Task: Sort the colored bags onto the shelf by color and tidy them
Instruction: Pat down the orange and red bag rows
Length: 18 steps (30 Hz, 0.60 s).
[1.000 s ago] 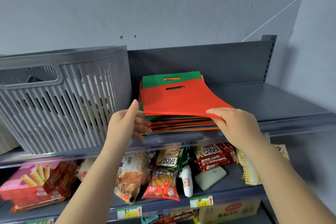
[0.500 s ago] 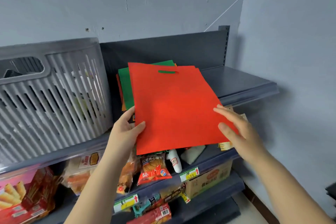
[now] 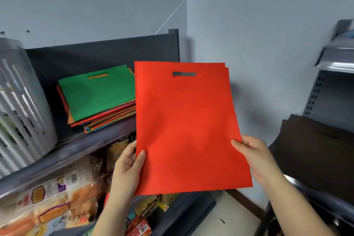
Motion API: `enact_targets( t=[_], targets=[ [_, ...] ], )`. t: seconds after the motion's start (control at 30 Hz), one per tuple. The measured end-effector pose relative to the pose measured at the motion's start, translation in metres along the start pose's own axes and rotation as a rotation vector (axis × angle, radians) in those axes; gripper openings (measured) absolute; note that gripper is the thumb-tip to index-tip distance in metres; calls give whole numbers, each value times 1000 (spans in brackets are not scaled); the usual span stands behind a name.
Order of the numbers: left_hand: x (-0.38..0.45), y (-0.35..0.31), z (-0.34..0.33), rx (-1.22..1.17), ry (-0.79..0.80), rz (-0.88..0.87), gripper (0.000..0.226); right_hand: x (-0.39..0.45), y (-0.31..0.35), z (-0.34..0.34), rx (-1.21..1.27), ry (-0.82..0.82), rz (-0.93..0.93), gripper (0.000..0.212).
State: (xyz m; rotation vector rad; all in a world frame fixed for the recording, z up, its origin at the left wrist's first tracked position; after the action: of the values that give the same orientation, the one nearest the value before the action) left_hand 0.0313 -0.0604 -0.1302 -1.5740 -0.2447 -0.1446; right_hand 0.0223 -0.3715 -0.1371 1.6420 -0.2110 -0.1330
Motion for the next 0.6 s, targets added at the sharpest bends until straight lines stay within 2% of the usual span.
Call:
enact_targets(
  t=[0.2, 0.4, 0.47, 0.6],
  targets=[
    [-16, 30, -87, -129, 178, 89, 25, -46, -10, 97, -29, -258, 27, 15],
    [-56, 42, -183, -112, 387, 147, 24, -116, -14, 193, -90, -481, 12, 18],
    [-66, 49, -198, -138, 392, 190, 25, -135, -15, 208, -130, -497, 5, 18],
    [-102, 51, -252, -129, 508, 222, 27, -188, -22, 255, -70, -603, -40, 20]
  ],
)
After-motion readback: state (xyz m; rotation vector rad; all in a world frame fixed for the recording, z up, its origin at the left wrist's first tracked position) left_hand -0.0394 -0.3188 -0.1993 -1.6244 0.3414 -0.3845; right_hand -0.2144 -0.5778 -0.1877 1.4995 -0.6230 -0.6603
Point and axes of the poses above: each hand's wrist, its own x-axis towards the middle knuckle, its own z-axis out of the back of the hand, y = z × x, the point moved 10 cm from there along x, towards the middle knuckle, and after that the axes turned 2 degrees about y, right-handed, at the moved point
